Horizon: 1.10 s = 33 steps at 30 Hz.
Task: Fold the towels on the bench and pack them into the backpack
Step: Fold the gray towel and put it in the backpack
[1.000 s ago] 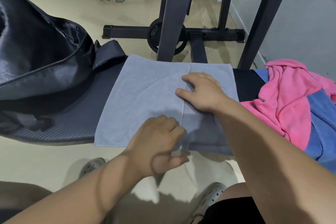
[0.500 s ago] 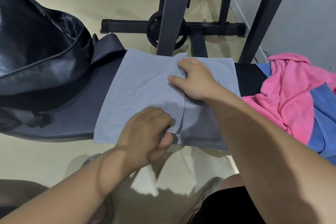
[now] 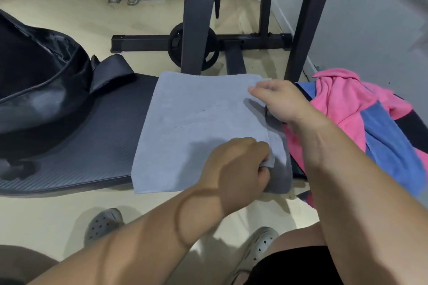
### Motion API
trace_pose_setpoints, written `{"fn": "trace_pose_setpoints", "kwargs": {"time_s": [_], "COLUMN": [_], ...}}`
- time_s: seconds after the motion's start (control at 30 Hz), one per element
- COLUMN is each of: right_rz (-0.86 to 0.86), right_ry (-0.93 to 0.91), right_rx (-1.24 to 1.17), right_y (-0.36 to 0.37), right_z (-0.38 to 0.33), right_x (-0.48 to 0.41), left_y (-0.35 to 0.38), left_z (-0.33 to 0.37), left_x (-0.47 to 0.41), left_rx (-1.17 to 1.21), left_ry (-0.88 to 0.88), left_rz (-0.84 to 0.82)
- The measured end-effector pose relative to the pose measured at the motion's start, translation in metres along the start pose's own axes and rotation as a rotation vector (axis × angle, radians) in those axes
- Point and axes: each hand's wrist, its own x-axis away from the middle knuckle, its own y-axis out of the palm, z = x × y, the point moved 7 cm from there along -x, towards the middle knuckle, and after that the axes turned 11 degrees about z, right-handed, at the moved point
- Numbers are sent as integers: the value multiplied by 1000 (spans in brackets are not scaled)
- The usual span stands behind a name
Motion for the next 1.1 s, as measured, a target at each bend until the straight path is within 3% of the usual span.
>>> {"fn": "trace_pose_setpoints", "kwargs": {"time_s": [0.07, 0.17, 0.4, 0.5, 0.63, 0.73, 0.87, 0.97, 1.1], "right_rz": [-25, -12, 140, 246, 183, 40, 59, 106, 82], "right_ry": [-17, -64, -204, -208, -86, -68, -107, -90, -101], "right_rx": [87, 72, -115, -145, -165, 142, 335, 435, 624], "right_y": [3, 3, -29, -49, -45, -25, -19, -18, -1], "right_z": [11, 6, -23, -22, 4, 25, 30, 26, 17], "right_x": [7, 12, 9, 4, 4, 8, 4, 5, 13], "left_y": [25, 34, -27, -33, 6, 40, 27, 15, 16], "left_z": [-12, -19, 15, 38, 39, 27, 12, -29, -90], "left_x": [9, 15, 3, 0, -1, 6, 1, -9, 6], "left_rx": [-30, -60, 114, 160, 113, 6, -126, -345, -456], "left_ry": [-25, -21, 22, 82, 85, 83, 128, -66, -305], "left_rz": [-129, -166, 232, 276, 84, -151, -49, -75, -304]}}
